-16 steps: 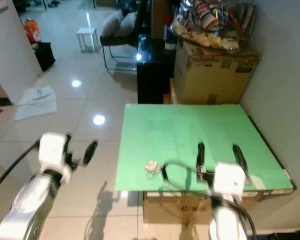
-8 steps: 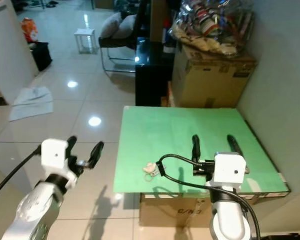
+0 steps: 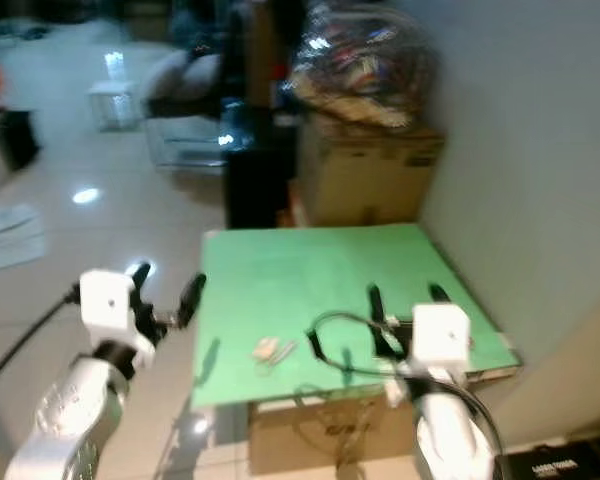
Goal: Hang keys on a hook
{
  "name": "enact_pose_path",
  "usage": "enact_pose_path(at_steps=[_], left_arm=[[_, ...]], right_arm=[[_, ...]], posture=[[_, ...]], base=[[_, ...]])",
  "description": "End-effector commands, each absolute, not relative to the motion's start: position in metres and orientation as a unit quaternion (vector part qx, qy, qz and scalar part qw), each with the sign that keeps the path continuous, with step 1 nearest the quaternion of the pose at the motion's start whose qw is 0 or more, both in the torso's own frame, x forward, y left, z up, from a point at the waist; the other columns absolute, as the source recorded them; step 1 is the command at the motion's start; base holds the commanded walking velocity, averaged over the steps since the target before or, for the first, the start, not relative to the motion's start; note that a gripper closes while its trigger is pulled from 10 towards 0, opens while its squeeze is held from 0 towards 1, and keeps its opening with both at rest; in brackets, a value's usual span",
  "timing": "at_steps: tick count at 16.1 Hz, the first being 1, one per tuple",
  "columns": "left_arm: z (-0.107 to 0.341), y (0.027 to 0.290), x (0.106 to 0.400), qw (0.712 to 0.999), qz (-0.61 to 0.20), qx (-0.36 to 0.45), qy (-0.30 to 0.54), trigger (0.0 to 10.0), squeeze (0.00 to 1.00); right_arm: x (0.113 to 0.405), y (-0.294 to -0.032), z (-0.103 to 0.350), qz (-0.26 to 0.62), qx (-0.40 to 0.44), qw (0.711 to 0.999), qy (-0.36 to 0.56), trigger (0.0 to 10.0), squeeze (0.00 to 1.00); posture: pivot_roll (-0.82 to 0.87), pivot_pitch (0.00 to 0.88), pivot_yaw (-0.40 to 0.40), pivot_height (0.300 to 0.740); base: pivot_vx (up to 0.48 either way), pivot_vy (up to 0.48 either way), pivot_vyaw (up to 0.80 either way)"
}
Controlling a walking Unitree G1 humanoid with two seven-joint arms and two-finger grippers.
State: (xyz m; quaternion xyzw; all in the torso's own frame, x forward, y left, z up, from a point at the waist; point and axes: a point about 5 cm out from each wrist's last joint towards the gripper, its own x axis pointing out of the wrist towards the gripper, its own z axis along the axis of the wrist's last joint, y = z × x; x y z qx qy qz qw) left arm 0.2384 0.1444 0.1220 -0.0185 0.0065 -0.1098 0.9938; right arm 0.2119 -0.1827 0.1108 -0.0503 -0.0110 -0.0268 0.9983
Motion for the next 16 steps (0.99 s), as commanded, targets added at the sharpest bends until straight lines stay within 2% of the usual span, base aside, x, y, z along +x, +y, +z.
enact_pose_path(at_steps=[1,2,4,5,10,16], left_arm=[[0.126,0.147,0.231,0.992,-0.123,-0.006,0.004,10.0,0.0],[0.125,0.154,0.222,0.992,-0.125,-0.013,0.022,10.0,0.0],[0.129,0.146,0.223,0.989,-0.144,-0.006,0.015,10.0,0.0],[0.134,0.134,0.231,0.988,-0.155,-0.006,0.004,10.0,0.0],[0.136,0.125,0.234,0.982,-0.187,0.001,0.0,10.0,0.0],[0.14,0.134,0.248,0.987,-0.161,-0.002,-0.005,10.0,0.0]], right_arm=[[0.204,-0.189,0.118,-0.028,-0.063,0.997,-0.019,10.0,0.0],[0.187,-0.197,0.119,-0.023,-0.076,0.997,-0.008,10.0,0.0],[0.176,-0.2,0.111,-0.022,-0.08,0.996,0.015,10.0,0.0],[0.181,-0.194,0.109,-0.017,-0.078,0.997,0.012,10.0,0.0],[0.196,-0.183,0.108,-0.006,-0.058,0.998,0.005,10.0,0.0],[0.212,-0.179,0.098,-0.007,-0.023,0.999,0.031,10.0,0.0]], posture=[[-0.12,0.0,-0.045,0.74],[-0.12,0.0,-0.043,0.74],[-0.12,0.0,-0.04,0.74],[-0.12,0.0,-0.035,0.74],[-0.12,0.0,-0.024,0.74],[-0.12,0.0,-0.023,0.74]], base=[[0.465,0.0,0.0],[0.465,0.0,0.0],[0.465,0.0,0.0],[0.465,0.0,0.0],[0.465,0.0,0.0],[0.0,0.0,0.0]])
